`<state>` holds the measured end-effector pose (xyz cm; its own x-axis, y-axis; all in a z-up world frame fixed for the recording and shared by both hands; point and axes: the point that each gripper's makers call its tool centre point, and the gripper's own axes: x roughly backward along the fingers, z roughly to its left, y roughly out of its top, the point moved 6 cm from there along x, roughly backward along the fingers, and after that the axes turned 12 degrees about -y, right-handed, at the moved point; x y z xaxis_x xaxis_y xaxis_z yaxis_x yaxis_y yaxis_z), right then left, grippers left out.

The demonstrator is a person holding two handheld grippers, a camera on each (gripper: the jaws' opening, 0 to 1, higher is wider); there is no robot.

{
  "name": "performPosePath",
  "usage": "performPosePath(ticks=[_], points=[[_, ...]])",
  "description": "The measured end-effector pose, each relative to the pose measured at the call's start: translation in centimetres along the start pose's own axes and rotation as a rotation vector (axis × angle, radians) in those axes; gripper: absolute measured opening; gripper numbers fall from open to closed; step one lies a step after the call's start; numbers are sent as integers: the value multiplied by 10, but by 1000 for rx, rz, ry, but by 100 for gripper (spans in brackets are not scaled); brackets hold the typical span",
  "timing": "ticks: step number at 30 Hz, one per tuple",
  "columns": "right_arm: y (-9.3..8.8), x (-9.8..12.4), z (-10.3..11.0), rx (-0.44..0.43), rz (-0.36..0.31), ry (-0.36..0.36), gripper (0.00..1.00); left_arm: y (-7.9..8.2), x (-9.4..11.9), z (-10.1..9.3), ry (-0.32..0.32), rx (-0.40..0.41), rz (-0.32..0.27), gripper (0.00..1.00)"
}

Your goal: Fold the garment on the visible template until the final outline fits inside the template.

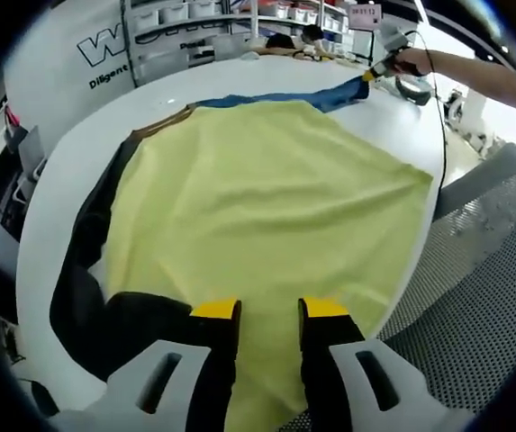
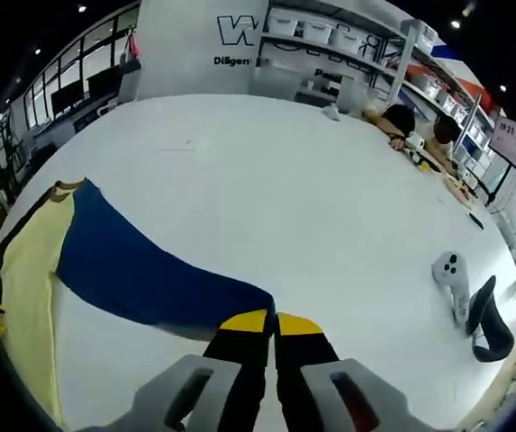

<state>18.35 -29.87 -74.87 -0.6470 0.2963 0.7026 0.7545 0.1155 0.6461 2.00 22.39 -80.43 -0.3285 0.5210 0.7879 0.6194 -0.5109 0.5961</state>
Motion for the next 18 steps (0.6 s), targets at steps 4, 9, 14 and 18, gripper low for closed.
performPosePath(ticks=[4,9,14,18], points=[[3,0,-8,-11,-3,-11,0,0,0,0,1,1,0,26],[7,1,-13,-27,0,-3,0,0,0,-1,-1,2,0,26],[13,11,-9,-51,28,38,0,-1,1,0,0,6,-2,26],[19,20,0,-123,23,109,0,-1,0,0,-1,3,-3,26]])
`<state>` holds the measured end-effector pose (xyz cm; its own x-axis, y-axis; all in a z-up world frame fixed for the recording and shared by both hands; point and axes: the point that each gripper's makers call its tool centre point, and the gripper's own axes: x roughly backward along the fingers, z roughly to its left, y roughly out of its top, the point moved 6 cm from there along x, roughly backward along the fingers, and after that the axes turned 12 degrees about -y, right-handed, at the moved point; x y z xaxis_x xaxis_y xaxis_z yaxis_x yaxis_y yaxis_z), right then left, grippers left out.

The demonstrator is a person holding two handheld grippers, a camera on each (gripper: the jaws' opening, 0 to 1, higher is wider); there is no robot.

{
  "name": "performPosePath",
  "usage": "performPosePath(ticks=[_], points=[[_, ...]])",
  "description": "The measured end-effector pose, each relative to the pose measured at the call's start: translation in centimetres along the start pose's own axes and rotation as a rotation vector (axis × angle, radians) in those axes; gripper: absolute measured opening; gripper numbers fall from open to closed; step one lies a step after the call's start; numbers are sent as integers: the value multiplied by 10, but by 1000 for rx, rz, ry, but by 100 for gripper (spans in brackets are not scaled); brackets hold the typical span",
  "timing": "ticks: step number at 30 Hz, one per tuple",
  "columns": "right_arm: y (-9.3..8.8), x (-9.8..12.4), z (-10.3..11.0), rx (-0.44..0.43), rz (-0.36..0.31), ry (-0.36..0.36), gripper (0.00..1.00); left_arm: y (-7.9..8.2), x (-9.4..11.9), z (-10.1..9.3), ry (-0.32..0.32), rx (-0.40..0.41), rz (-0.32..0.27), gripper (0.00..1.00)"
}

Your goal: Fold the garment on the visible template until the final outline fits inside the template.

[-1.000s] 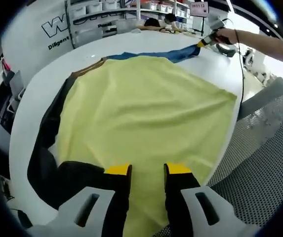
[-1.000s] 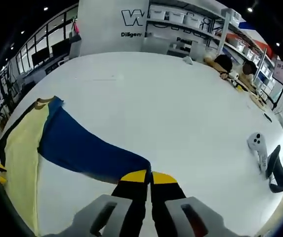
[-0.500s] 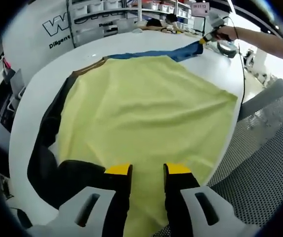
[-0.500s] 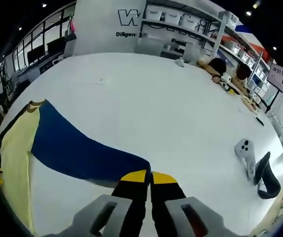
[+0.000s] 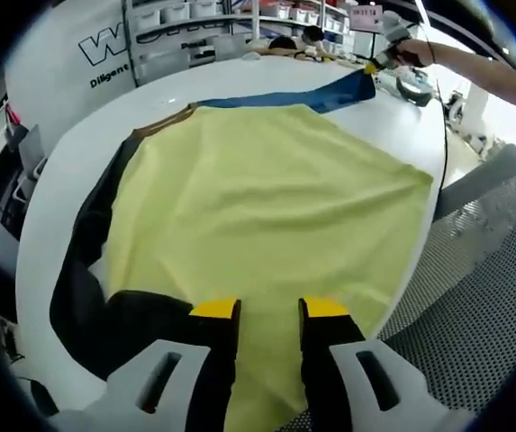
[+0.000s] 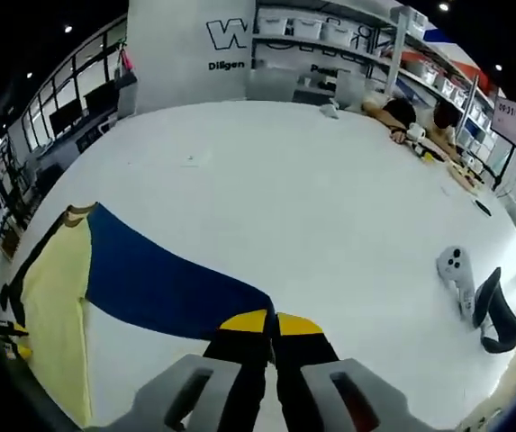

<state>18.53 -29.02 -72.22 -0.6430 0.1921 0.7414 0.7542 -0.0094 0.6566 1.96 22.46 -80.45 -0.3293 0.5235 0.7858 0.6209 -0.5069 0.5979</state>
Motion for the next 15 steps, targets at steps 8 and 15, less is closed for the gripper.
performPosePath(ticks=[8,15], points=[[14,15,24,-17,-24,60,0,0,0,0,-4,-4,-2,26],[13,31,48,-50,-6,133,0,0,0,0,-7,-5,-3,26]])
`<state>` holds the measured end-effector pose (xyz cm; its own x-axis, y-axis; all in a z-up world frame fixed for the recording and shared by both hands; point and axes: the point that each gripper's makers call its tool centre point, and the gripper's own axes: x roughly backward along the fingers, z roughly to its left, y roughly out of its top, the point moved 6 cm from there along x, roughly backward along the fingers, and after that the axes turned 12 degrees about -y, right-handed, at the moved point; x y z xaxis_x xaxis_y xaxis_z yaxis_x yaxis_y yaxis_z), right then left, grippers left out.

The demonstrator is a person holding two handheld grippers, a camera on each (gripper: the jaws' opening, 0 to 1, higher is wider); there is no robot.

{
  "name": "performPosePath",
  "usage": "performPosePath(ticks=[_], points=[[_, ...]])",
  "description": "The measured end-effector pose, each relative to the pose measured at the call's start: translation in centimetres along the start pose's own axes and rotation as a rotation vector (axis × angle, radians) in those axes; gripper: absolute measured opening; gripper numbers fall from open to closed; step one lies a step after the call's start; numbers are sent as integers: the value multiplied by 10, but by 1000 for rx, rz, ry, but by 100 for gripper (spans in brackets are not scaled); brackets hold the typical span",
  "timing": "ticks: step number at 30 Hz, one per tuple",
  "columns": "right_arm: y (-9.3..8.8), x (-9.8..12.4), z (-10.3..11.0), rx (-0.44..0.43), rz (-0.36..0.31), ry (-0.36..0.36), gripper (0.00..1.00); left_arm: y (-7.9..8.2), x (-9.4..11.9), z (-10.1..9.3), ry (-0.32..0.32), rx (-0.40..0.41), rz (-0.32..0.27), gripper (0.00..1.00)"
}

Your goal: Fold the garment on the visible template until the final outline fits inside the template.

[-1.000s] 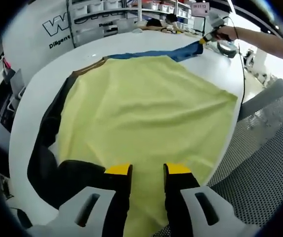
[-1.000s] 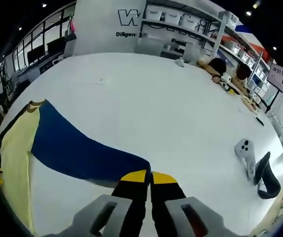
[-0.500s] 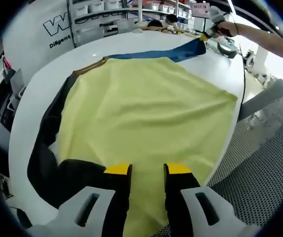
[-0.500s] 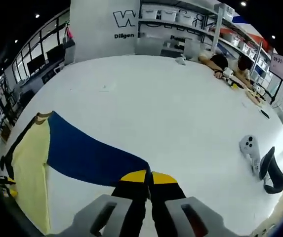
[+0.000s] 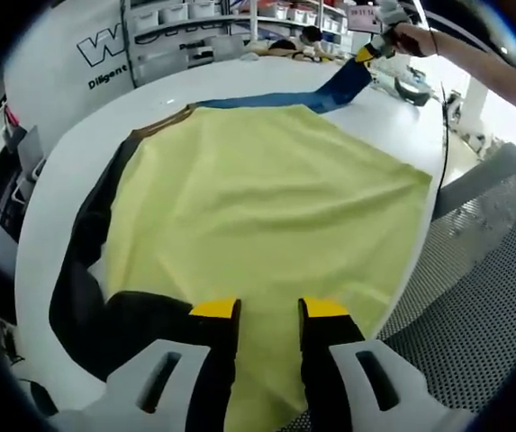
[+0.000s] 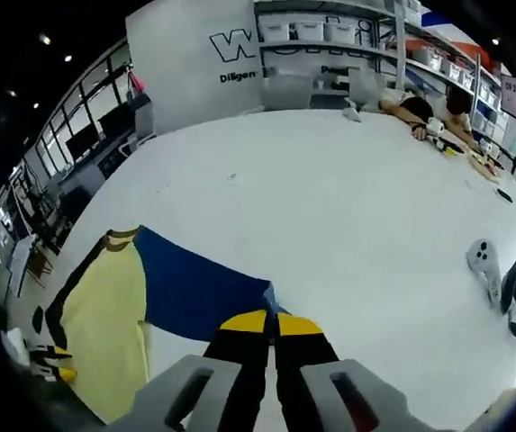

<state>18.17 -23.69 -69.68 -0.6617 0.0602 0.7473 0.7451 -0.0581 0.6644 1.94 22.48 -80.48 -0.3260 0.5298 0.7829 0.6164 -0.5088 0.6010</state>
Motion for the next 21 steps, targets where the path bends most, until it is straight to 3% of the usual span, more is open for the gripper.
performPosePath(ticks=[1,4,7,13,21], points=[[1,4,11,-41,-3,70,0,0,0,0,0,0,-1,26],[0,12,22,-4,10,79,0,0,0,0,-2,-10,-1,26],[0,22,40,-53,18,156,0,0,0,0,-3,-7,-2,26],[3,36,68,-72,9,239,0,0,-1,1,-5,-10,-6,26],[20,43,94,-79,-12,351,0,-1,0,1,-9,-11,-14,26]])
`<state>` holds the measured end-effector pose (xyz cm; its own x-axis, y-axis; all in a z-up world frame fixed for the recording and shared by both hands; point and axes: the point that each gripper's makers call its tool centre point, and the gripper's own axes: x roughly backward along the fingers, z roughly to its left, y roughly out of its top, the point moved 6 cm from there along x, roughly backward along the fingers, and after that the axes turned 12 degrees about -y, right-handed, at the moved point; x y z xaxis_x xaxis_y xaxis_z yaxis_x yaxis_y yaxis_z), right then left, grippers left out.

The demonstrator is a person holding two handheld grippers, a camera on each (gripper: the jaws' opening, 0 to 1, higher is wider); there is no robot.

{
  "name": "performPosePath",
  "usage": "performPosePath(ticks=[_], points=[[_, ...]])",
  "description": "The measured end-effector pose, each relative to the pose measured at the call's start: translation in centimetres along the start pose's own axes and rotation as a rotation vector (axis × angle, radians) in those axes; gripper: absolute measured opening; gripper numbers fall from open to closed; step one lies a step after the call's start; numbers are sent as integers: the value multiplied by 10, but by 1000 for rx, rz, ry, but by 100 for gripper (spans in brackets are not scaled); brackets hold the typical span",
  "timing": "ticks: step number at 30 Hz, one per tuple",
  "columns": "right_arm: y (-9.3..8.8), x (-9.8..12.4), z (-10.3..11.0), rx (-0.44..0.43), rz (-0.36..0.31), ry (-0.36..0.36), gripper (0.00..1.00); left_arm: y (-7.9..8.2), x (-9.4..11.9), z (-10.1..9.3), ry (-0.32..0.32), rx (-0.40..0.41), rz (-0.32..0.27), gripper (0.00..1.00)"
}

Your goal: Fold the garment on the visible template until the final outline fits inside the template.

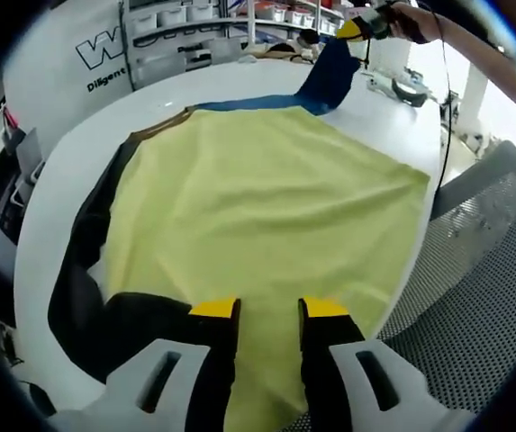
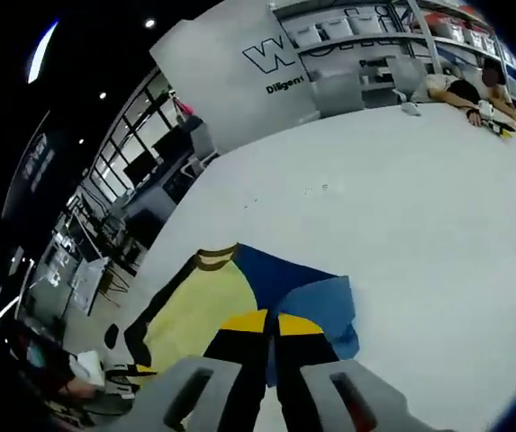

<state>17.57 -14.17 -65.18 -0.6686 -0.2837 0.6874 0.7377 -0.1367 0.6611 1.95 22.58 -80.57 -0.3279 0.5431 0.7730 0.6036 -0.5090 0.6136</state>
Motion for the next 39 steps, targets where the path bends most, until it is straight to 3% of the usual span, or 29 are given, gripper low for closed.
performPosePath(ticks=[6,12,22,39], points=[[11,3,23,1,-14,101,0,0,0,0,2,8,-6,26],[15,4,43,-4,-32,150,0,0,0,-1,1,8,-7,26],[25,1,98,0,-70,270,0,-1,0,-1,-3,6,-7,27],[44,-17,170,52,-89,416,0,0,0,-3,-14,-14,3,30]])
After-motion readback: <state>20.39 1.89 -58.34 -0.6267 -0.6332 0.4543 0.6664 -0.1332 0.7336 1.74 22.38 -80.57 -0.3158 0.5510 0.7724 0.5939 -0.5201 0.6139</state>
